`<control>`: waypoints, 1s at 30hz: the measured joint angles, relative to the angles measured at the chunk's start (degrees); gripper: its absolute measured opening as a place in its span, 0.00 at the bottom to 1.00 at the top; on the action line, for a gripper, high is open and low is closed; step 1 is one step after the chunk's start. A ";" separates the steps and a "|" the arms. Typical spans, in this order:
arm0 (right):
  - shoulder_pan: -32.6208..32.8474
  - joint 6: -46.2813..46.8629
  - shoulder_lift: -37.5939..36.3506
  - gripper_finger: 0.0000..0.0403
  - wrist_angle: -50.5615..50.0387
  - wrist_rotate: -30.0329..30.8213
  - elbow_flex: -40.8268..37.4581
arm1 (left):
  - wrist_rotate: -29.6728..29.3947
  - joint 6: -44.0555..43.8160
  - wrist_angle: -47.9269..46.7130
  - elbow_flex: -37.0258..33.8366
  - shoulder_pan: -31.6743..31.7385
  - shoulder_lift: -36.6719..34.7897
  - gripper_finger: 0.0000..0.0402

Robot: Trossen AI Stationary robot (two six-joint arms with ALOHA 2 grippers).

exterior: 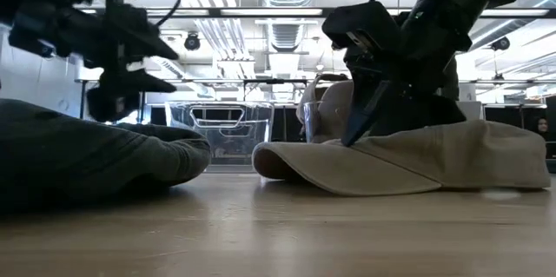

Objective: Pick & Place hat
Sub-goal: Put the brown cap into the right transparent bin

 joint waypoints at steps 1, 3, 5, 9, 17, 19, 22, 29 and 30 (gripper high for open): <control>0.00 0.22 0.00 0.33 -0.04 -0.02 0.07 | -1.11 2.30 -0.11 1.16 -0.61 1.60 0.45; 0.00 1.28 0.00 0.33 -0.02 -0.06 0.19 | -3.52 7.44 -0.01 4.01 -1.98 5.34 0.45; 0.00 2.43 0.00 0.33 -0.06 -0.14 0.22 | -5.49 12.61 -0.82 7.17 -3.41 8.95 0.45; -0.02 4.34 0.00 0.33 0.49 -1.82 0.22 | -8.67 25.12 -5.31 14.99 -6.34 16.50 0.45; 0.00 7.34 0.02 0.33 0.88 -2.34 0.15 | -20.45 42.42 -23.54 29.77 -9.90 31.26 0.45; 0.00 7.79 0.02 0.33 0.88 -2.34 -0.05 | -20.17 46.71 -23.56 31.45 -10.41 34.09 0.45; 0.00 7.86 0.02 0.33 0.89 -2.34 -0.22 | -20.05 53.17 -23.20 33.52 -10.86 38.10 0.45; -0.06 5.13 0.02 0.33 1.49 -4.55 -0.26 | -21.15 63.51 -23.38 38.14 -11.28 45.11 0.45; -0.10 4.96 0.02 0.33 1.56 -5.09 -0.26 | -22.32 64.27 -23.28 38.77 -11.47 46.05 0.45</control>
